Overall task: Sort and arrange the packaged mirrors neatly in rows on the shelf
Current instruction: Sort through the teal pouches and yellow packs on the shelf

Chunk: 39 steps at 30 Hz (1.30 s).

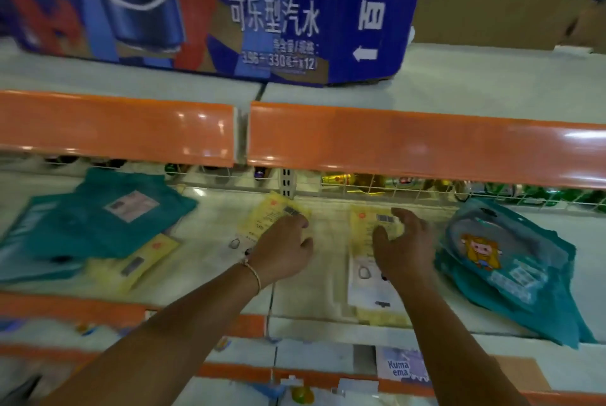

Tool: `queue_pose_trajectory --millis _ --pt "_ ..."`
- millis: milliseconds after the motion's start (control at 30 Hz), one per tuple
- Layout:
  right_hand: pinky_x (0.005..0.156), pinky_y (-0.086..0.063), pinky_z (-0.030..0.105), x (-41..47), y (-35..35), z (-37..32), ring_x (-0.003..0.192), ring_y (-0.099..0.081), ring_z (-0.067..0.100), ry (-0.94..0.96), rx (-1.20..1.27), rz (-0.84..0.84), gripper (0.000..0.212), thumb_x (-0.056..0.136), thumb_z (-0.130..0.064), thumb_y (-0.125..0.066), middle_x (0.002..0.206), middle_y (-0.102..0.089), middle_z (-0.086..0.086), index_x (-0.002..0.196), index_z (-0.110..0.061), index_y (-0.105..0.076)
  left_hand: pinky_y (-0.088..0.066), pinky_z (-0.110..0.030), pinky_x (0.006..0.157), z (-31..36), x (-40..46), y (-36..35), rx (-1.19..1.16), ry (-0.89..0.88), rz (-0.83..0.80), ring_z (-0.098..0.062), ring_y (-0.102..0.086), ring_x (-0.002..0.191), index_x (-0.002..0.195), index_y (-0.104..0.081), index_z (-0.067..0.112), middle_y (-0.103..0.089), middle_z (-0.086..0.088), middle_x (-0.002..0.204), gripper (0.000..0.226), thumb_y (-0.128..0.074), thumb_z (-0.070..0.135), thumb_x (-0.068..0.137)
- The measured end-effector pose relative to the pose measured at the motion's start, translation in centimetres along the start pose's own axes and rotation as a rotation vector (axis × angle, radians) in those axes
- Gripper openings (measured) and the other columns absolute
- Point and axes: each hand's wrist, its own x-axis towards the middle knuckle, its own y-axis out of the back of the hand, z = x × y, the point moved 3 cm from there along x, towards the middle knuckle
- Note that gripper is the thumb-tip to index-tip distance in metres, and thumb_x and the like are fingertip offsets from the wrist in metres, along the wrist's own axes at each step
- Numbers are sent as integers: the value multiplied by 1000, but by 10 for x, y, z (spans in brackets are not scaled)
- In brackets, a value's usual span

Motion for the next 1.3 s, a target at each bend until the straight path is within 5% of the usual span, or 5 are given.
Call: queue_pose_trajectory --millis 333,667,933,1100,1300 --pt "54 -42 23 -58 -120 -72 66 -46 1 -226 179 -218 50 90 -22 -63 130 -53 10 137 -13 -49 -49 -32 84 -140 -30 60 -345 431 -14 -22 -53 101 120 -54 13 -48 0 111 34 -58 28 90" --pt "76 -52 34 -91 -170 -96 86 -54 18 -285 74 -153 53 88 -26 -66 130 -57 13 136 -12 -50 -43 -24 80 -176 -26 73 -316 226 -126 -21 -54 109 132 -50 16 -52 -8 131 41 -53 27 92" --pt "80 -57 42 -88 -175 -90 100 -63 30 -479 244 -119 59 87 -25 -66 123 -59 12 140 -13 -44 -55 -33 58 -182 -18 60 -816 557 -178 -23 -53 76 97 -55 8 -52 -11 89 12 -55 9 85" --pt "42 -38 23 -79 -179 -75 39 -53 19 -620 433 -225 24 84 -12 -65 56 -57 9 95 -17 -45 -44 -25 47 -177 -23 55 -902 656 -255 -22 -54 54 92 -54 5 -53 -15 82 10 -58 14 91" --pt "40 -28 21 -76 -169 -72 37 -37 17 -615 451 -353 32 85 -15 -73 52 -45 10 63 -9 -50 -45 -23 48 -157 -32 52 -786 594 -400 -21 -58 48 95 -61 -4 -69 -15 71 16 -50 7 91"
